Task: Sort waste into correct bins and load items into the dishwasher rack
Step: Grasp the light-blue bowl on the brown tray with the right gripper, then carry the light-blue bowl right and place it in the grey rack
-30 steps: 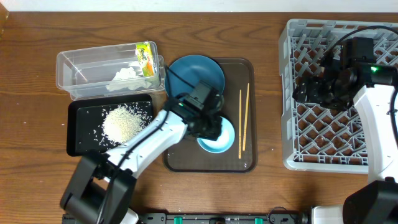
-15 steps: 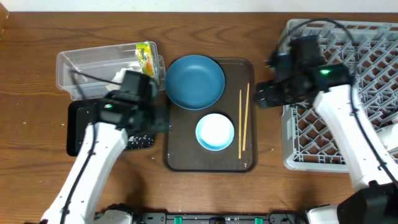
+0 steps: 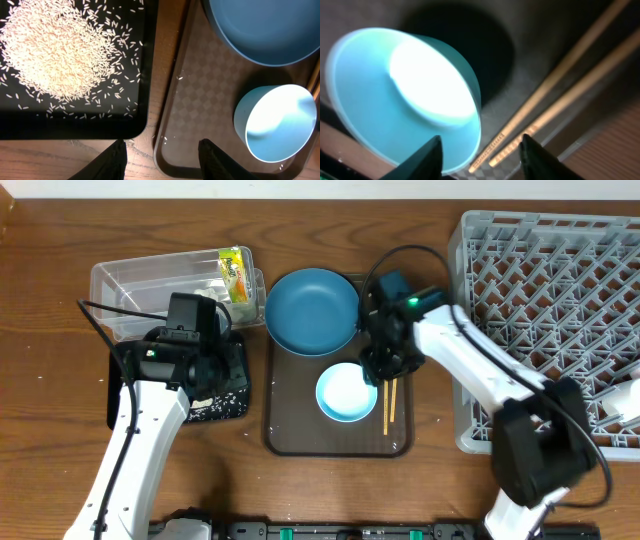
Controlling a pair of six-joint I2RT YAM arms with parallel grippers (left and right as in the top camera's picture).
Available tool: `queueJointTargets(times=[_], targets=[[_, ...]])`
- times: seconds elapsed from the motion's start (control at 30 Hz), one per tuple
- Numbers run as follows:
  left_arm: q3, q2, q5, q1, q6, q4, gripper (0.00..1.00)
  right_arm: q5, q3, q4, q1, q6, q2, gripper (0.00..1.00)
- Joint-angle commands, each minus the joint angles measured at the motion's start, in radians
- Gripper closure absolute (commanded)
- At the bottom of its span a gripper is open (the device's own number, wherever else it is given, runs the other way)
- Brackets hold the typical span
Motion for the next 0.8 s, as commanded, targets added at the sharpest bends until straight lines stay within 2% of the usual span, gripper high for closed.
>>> queueJointTargets(times=[0.0,0.03,0.13,0.23,0.5,0.6,0.77], targets=[[0.017,-0.002,-0.013,0.005,0.003,-0.006,0.5,0.004,-0.005,0.0,0.025,0.023,0.062,0.59],[0.017,-0.002,-0.013,0.005,0.003,-0.006,0.5,0.005,-0.005,0.004,0.027,0.03,0.08,0.62],[0.017,-0.002,-0.013,0.005,0.003,-0.007,0.5,0.009,-0.005,0.016,0.027,0.055,0.104,0.85],[0.017,-0.002,-0.013,0.005,0.003,-0.007,0.5,0.041,0.001,0.019,0.023,0.08,0.089,0.96],[0.017,-0.002,-0.013,0.005,0.002,-0.007,0.5,0.2,0.058,-0.019,-0.058,0.081,-0.129,0.99],[0.017,-0.002,-0.013,0.005,0.002,-0.007,0.51,0.351,0.065,-0.003,-0.113,0.081,-0.247,0.99],[0.016,-0.002,-0.013,0.005,0.002,-0.006,0.5,0.711,0.065,0.084,-0.242,0.081,-0.391,0.99]])
